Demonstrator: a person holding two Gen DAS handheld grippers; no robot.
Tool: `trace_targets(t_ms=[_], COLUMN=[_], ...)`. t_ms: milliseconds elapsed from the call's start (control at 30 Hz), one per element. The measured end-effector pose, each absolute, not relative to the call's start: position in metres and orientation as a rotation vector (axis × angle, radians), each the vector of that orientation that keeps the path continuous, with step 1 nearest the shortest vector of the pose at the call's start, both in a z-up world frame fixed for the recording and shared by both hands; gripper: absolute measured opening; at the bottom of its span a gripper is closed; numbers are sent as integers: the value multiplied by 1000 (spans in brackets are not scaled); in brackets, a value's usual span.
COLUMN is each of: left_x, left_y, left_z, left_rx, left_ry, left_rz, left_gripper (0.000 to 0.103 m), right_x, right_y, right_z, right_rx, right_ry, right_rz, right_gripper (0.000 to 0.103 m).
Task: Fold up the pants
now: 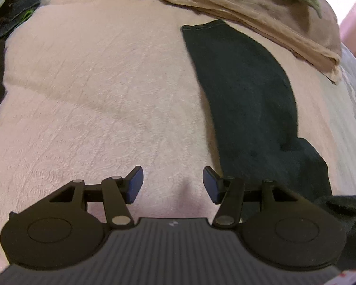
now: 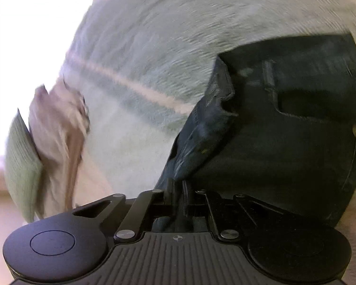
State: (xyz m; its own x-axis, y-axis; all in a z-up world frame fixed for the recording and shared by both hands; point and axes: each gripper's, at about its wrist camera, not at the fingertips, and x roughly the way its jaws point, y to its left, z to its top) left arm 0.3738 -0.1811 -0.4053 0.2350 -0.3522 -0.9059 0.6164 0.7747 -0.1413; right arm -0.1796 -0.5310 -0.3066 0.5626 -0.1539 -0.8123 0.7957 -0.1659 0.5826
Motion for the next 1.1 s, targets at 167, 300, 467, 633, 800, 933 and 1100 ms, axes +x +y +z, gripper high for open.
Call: trace_targets(t_ms=[167, 300, 467, 633, 800, 933, 1100], left_x=[381, 388, 392, 385, 379, 382, 384], left_y=[-185, -196, -193, -191, -192, -192, -199], left_z=[-411, -406, -404, -416, -419, -421, -417], left_rx=[248, 257, 245, 248, 265, 244, 257], left_ry=[1160, 1136, 1141, 1183, 1191, 1194, 1167], left_rz=[-665, -681, -665, -636, -666, -661, -682], left_gripper=[51, 51, 51, 51, 51, 51, 51], right_x=[-154, -119, -151, -151, -163, -169, -144], right_y=[-567, -609, -557, -515, -516, -518, -529], right_z=[-277, -269, -307, -366, -388, -399, -368], right_rx=[1355, 1322, 1594, 1796, 1771, 1803, 1603], right_ry=[446, 478, 526, 530, 509, 470, 405], right_rz=[-918, -826, -866, -819, -937, -966, -911], right_gripper=[0, 0, 35, 36, 36, 36, 10])
